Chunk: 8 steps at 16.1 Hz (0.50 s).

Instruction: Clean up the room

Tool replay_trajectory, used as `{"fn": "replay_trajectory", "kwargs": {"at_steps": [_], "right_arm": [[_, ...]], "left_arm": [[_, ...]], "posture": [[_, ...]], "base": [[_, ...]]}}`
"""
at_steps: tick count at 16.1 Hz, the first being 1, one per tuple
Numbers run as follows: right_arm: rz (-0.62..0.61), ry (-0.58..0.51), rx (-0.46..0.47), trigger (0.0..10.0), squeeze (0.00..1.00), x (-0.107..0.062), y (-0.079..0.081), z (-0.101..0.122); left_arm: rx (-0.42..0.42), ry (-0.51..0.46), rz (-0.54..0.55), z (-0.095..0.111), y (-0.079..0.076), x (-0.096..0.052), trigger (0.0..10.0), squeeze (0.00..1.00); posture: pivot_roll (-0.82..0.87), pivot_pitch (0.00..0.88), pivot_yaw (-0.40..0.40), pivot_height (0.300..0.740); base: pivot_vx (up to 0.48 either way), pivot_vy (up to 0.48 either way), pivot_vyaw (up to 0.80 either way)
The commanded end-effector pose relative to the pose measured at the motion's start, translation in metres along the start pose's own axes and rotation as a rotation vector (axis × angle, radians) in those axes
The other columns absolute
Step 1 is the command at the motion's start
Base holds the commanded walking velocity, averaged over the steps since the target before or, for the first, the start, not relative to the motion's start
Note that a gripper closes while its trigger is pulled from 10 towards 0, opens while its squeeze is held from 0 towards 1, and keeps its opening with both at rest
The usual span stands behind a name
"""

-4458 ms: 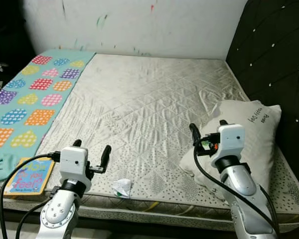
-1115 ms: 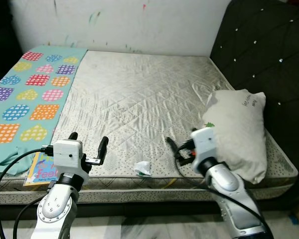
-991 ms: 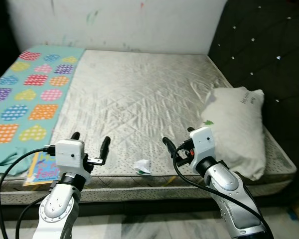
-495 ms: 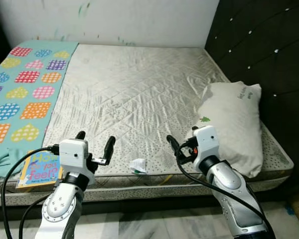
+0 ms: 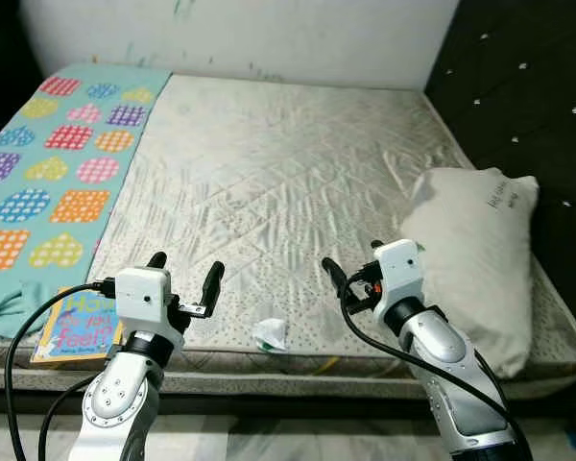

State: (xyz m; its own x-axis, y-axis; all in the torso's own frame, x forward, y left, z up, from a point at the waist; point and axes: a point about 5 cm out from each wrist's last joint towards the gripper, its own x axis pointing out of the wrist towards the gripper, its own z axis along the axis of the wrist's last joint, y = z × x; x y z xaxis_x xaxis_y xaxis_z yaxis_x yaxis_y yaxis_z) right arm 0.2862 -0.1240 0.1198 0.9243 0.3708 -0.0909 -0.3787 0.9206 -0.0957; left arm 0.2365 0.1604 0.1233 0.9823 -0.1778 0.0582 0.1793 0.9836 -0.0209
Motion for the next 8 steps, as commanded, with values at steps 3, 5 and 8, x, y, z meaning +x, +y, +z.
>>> {"fn": "replay_trajectory", "kwargs": {"at_steps": [3, 5, 8], "right_arm": [[0.007, -0.003, -0.004, 10.0, 0.00, 0.0023, 0.0025, -0.0002], [0.002, 0.002, -0.030, 10.0, 0.00, 0.0014, 0.0006, -0.0024], [0.005, 0.008, -0.036, 10.0, 0.00, -0.0009, 0.0000, -0.0046]], "left_arm": [[0.001, 0.001, -0.014, 0.0009, -0.0011, 0.0008, 10.0, 0.00], [0.003, -0.002, -0.011, 0.0017, -0.0011, 0.0011, 10.0, 0.00], [-0.005, 0.013, 0.048, -0.0009, 0.0011, 0.0021, 10.0, 0.00]], "posture": [[0.05, 0.024, -0.064, 0.740], [0.05, 0.021, -0.064, 0.740], [0.05, 0.019, -0.067, 0.740]], "base": [[0.282, 0.000, 0.00], [0.277, 0.000, 0.00], [0.091, 0.000, 0.00]]}}
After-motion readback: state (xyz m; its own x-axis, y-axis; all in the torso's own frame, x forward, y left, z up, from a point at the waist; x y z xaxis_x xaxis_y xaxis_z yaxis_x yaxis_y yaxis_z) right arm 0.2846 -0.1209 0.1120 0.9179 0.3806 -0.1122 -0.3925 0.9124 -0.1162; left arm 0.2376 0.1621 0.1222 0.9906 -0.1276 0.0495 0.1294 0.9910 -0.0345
